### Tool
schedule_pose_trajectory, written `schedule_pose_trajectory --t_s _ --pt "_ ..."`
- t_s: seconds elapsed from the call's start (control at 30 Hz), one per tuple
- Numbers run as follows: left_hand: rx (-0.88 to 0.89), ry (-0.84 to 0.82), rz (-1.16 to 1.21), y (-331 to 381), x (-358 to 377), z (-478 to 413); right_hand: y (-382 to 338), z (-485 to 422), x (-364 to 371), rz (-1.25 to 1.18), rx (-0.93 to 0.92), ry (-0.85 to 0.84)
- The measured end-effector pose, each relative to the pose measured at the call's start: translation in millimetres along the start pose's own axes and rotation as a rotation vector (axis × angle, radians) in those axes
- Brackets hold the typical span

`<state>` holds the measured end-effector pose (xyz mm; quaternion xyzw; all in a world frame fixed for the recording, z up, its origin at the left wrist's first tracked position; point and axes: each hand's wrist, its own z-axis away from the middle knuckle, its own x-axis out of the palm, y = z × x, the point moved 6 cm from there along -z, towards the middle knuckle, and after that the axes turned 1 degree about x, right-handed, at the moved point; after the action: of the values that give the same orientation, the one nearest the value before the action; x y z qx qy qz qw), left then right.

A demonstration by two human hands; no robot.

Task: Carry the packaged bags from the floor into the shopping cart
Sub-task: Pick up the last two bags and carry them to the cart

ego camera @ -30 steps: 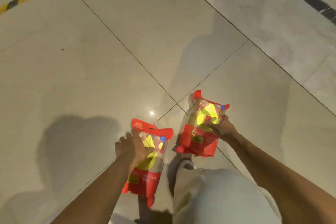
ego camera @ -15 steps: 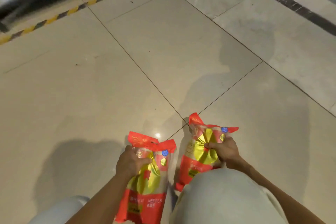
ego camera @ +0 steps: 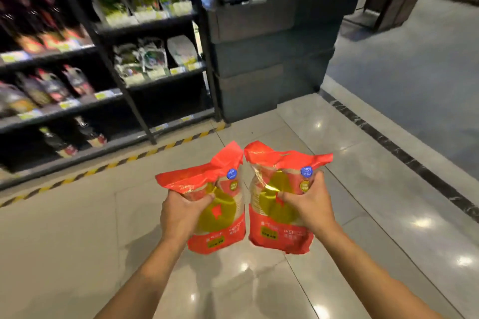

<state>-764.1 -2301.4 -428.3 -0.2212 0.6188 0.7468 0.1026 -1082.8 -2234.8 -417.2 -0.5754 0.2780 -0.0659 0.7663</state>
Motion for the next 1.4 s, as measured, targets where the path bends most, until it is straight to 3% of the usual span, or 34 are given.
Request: schedule_pose_trajectory --t_s 0.07,0.1,0.17,0.23,0.27,0.33,0.5,0.77,1.0,1.07,1.1,1.17,1.2,1.27,1.4 --pt "0.026 0.029 -0.002 57 -37 14 -55 23 -10 -0.005 -0.014 -0.008" --pt "0.091 0.063 0.026 121 -98 24 -138 45 -17 -0.041 -0.122 -0.024" --pt "0.095 0.077 0.016 159 -132 38 -185 69 -26 -0.065 -0.118 -0.032" --pt "0.160 0.118 0.048 230 -214 56 -290 105 -33 -0.116 -0.231 -0.070" --pt "0.170 0.129 0.052 234 -217 60 -294 111 -36 -0.098 -0.225 -0.057" --pt "0.234 0.192 0.095 279 -288 81 -370 147 -31 -0.120 -0.337 -0.101" --pt "0.230 0.387 0.164 290 -394 121 -446 209 4 -0.111 -0.478 -0.148" --pt "0.124 0.681 0.126 252 -527 202 -499 292 102 -0.094 -0.588 -0.409" --pt "-0.004 1.074 0.078 188 -639 331 -533 417 198 -0.156 -0.728 -0.780" --pt "-0.024 1.117 0.078 189 -648 354 -533 434 211 -0.152 -0.734 -0.815" --pt "-0.082 1.217 0.059 178 -660 397 -536 470 226 -0.159 -0.758 -0.934" --pt "-0.121 1.256 0.039 180 -663 420 -534 486 236 -0.159 -0.774 -0.976" --pt "-0.173 1.372 0.031 174 -667 466 -534 524 245 -0.172 -0.793 -1.098" --pt "-0.222 1.429 -0.007 176 -666 493 -530 544 251 -0.174 -0.820 -1.129" --pt "-0.387 1.658 -0.067 179 -647 595 -522 626 249 -0.204 -0.835 -1.418"
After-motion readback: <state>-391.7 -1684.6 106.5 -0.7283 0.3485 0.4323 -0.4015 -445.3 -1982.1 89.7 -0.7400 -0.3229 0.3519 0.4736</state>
